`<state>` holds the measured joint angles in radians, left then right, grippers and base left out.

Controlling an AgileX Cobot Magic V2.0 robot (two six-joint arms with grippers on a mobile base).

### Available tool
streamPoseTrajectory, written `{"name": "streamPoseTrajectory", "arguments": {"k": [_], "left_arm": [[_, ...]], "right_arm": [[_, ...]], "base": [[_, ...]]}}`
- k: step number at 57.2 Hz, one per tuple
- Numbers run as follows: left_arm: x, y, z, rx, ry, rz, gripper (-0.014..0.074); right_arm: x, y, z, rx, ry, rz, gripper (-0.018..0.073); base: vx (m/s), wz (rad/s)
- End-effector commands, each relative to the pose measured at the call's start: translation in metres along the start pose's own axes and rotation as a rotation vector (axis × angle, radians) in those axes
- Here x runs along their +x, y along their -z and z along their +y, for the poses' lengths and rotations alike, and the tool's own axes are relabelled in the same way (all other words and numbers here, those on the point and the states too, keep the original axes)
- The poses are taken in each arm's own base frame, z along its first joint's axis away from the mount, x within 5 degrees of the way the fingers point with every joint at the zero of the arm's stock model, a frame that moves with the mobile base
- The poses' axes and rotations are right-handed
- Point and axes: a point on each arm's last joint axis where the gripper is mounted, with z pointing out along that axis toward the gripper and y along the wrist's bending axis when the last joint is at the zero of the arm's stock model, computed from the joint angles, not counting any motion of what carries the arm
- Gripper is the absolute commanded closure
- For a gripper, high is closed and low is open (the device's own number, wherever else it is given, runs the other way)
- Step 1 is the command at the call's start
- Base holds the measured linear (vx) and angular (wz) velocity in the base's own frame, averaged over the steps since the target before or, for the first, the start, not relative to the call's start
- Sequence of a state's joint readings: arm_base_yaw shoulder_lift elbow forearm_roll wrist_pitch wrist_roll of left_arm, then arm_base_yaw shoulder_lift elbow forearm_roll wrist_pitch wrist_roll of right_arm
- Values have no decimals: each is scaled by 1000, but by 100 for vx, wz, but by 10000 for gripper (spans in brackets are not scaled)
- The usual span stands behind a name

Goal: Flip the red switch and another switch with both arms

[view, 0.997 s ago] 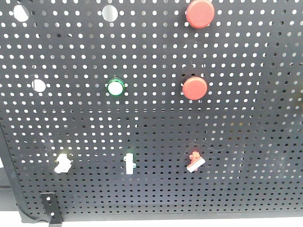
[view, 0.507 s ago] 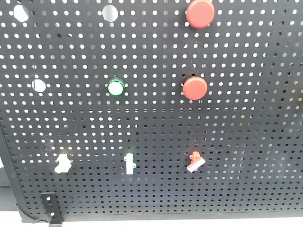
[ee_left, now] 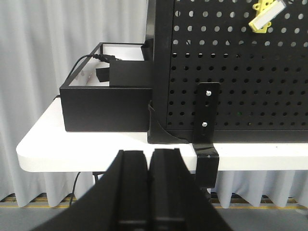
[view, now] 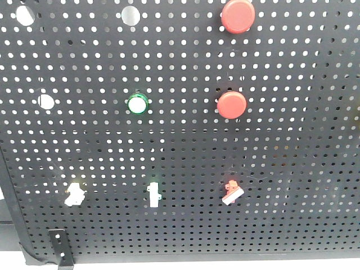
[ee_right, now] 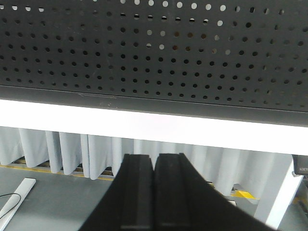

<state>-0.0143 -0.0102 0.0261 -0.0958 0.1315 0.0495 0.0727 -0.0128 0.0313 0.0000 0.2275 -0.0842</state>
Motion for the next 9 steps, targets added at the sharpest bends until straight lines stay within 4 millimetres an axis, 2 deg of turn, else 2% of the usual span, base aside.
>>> {"name": "streamPoseTrajectory", "arguments": {"k": [1,9], "left_arm": [[-2,0,1,-6,10,-67,594],[-2,0,1,-6,10,-67,594]], "right_arm": [[-6,1,-1,13,6,-84,566],[-6,1,-1,13,6,-84,566]], "base": [[0,0],[0,0]]}}
